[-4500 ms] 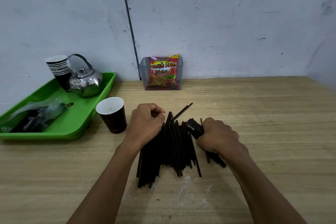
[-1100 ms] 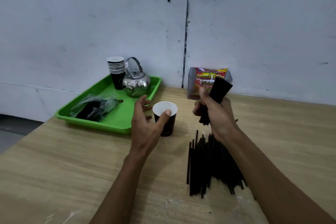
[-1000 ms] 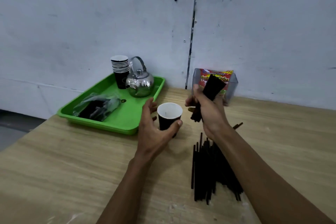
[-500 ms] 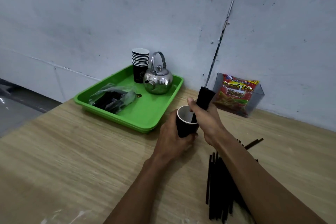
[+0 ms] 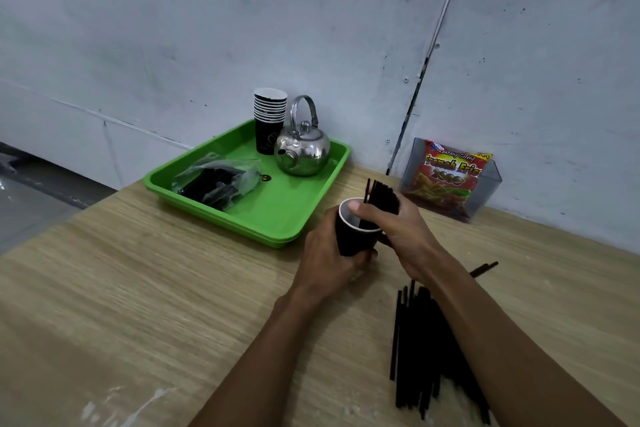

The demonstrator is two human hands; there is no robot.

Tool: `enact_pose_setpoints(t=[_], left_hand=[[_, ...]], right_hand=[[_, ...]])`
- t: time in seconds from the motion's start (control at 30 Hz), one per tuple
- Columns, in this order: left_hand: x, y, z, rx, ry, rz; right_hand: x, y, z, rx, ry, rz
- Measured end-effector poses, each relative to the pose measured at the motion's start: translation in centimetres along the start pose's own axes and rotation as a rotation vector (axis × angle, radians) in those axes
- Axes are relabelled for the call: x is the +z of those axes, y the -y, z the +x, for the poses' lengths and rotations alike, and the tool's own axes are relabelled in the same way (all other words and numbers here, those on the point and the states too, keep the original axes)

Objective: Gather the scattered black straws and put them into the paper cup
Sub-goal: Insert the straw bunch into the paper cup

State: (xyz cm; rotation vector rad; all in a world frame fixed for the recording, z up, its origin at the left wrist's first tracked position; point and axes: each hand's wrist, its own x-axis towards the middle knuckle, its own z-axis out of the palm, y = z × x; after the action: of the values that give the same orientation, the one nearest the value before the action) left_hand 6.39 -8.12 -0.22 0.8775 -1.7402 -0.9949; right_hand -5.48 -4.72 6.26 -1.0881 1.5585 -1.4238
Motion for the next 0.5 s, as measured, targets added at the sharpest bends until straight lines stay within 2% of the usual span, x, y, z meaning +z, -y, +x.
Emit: enact_pose_setpoints(t=[0.1, 0.17, 0.23, 0.33, 0.4, 0.5], left_hand=[[0.0, 0.1, 0.0, 0.008, -0.004, 0.002], [0.0, 0.2, 0.1, 0.002, -0.006, 0.006], [0.1, 0.2, 0.1, -0.001, -0.007, 0.013], [0.1, 0.4, 0.1, -0.008, -0.005, 0.004], [0.0, 0.3, 0.1, -0.016, -0.002, -0.005], [0.0, 0.3, 0.0, -0.014, 0.001, -0.007]], right_hand=[[-1.0, 0.1, -0.3, -0.001, 0.04, -0.107], [-1.7, 0.2, -0.5, -0.021, 0.003, -0.184], [-2.2, 0.4, -0.9, -0.143, -0.066, -0.305], [-2.3, 1.0, -1.6, -0.364, -0.055, -0.67], [-2.1, 1.3, -1.8, -0.382, 0.028, -0.925], [-2.0, 1.6, -2.1, -0.355, 0.063, -0.908]])
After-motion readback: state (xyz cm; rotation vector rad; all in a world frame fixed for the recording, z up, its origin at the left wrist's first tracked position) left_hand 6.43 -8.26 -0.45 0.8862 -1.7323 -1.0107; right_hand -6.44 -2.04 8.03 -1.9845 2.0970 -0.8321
